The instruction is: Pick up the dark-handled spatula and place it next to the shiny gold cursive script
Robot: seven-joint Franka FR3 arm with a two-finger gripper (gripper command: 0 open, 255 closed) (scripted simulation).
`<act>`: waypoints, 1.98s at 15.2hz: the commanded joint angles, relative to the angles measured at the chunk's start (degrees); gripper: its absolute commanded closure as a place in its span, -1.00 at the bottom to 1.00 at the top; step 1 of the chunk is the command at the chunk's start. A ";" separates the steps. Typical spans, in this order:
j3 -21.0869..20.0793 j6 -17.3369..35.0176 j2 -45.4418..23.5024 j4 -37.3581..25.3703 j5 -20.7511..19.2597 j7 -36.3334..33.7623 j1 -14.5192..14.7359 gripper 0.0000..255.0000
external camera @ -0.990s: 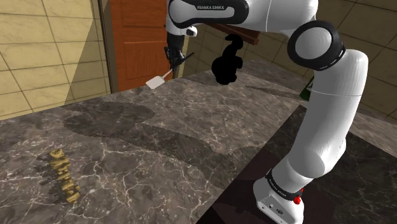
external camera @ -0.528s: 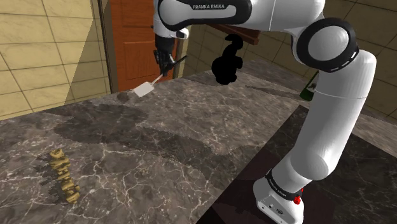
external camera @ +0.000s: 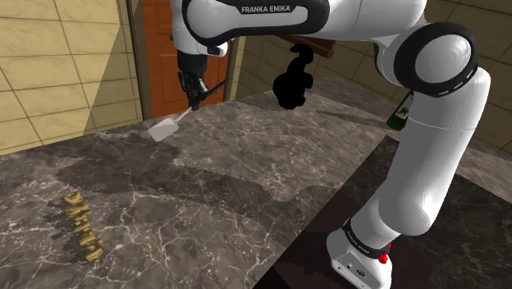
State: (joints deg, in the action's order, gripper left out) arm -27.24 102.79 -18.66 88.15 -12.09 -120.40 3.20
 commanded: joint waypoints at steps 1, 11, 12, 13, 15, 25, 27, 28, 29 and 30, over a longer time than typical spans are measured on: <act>-0.73 -0.04 -0.37 -0.13 -0.32 -2.61 1.77 1.00; -2.73 0.47 -3.12 -1.23 -2.00 -10.91 7.89 1.00; -2.69 1.18 -3.22 -0.59 -2.08 -11.00 7.85 1.00; -2.64 1.89 -3.34 0.03 -2.17 -11.10 7.81 1.00; -2.54 3.29 -3.60 1.22 -2.37 -11.31 7.76 1.00; -1.81 10.38 -5.85 6.42 -3.93 -12.64 7.80 1.00; -1.82 10.38 -5.84 6.42 -3.93 -12.64 7.80 1.00; -1.82 10.38 -5.85 6.42 -3.93 -12.64 7.80 1.00; -1.82 10.38 -5.85 6.42 -3.93 -12.64 7.80 1.00; -1.82 10.38 -5.85 6.42 -3.93 -12.64 7.80 1.00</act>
State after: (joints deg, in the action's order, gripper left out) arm -29.06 113.14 -24.48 94.57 -16.01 -133.03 10.99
